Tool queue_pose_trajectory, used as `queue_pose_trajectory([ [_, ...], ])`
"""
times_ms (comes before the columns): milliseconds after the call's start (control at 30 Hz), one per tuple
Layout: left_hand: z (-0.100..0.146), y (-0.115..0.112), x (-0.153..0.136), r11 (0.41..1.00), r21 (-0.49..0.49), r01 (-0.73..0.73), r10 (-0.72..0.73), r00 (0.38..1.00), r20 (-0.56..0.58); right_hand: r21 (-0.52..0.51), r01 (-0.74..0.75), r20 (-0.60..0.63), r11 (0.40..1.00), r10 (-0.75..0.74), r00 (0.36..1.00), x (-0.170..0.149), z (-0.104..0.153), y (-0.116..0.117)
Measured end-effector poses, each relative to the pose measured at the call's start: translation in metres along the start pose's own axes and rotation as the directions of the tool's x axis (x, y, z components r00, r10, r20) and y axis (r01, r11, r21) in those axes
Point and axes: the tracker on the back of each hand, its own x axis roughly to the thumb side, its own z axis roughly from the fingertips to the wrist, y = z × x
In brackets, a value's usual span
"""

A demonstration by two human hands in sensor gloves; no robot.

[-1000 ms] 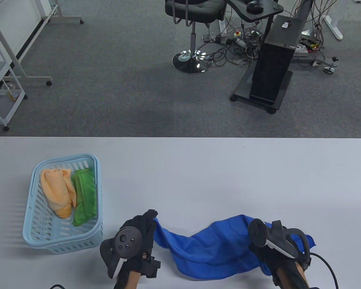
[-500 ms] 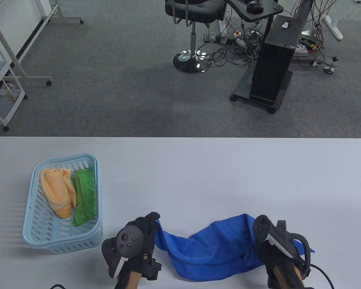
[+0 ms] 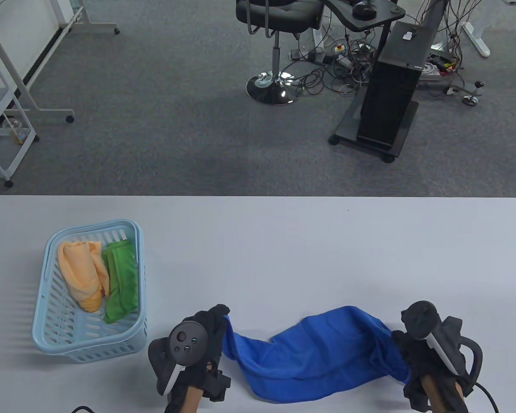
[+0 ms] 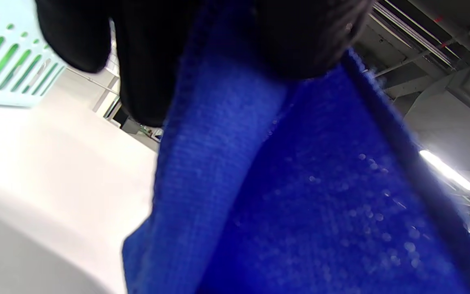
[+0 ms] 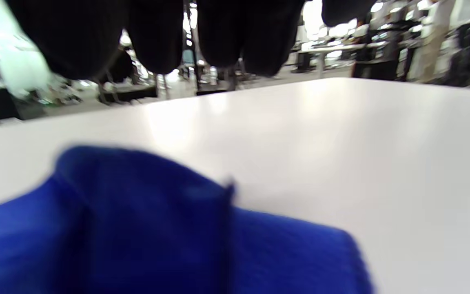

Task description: Roll rectangular towel into towel roll

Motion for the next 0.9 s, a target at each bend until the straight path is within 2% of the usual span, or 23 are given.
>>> queue_pose_trajectory([
  [67, 0.0, 0.0, 0.0, 1.0, -0.001, 0.004, -0.004, 1.0, 0.002, -0.016, 0.018, 0.113, 1.0, -0.016, 0.993, 0.006, 0.005, -0.004],
  [167, 0.0, 0.0, 0.0, 1.0, 0.001, 0.003, -0.003, 1.0, 0.002, -0.019, -0.035, 0.202, 0.999, 0.038, 0.979, 0.014, 0.013, 0.001],
  [233, 0.0, 0.0, -0.001, 1.0, 0.001, 0.0, 0.0, 1.0, 0.002, 0.064, -0.092, 0.204, 0.994, 0.077, 0.976, 0.016, 0.015, 0.013],
  [267, 0.0, -0.001, -0.001, 1.0, -0.001, 0.0, 0.0, 1.0, 0.002, 0.089, -0.168, 0.165, 0.982, 0.152, 0.975, 0.014, 0.016, 0.022],
  [333, 0.0, -0.001, -0.001, 1.0, -0.003, 0.0, 0.0, 1.0, 0.006, 0.086, -0.284, 0.154, 0.955, 0.269, 0.951, 0.011, 0.017, 0.033],
  [367, 0.001, -0.001, -0.001, 1.0, -0.005, 0.001, -0.001, 1.0, 0.009, 0.096, -0.388, 0.15, 0.917, 0.371, 0.916, 0.009, 0.018, 0.043],
  [467, 0.0, -0.002, 0.0, 1.0, -0.009, 0.002, -0.002, 1.0, 0.012, 0.155, -0.547, 0.165, 0.823, 0.524, 0.835, 0.006, 0.02, 0.061],
  [500, 0.0, -0.002, 0.0, 1.0, -0.012, 0.003, -0.003, 1.0, 0.012, 0.156, -0.568, 0.164, 0.808, 0.546, 0.821, 0.006, 0.019, 0.064],
  [667, 0.0, -0.001, -0.004, 1.0, -0.02, 0.0, 0.0, 1.0, -0.01, 0.051, -0.508, 0.099, 0.86, 0.501, 0.86, 0.008, 0.014, 0.065],
  [733, 0.001, 0.0, -0.005, 1.0, -0.015, -0.009, 0.009, 1.0, -0.017, 0.072, -0.486, 0.081, 0.871, 0.48, 0.873, 0.007, 0.011, 0.059],
  [900, 0.002, -0.001, 0.0, 0.999, -0.031, 0.025, -0.025, 1.0, -0.005, 0.044, -0.401, 0.031, 0.915, 0.4, 0.916, 0.0, 0.008, 0.029],
])
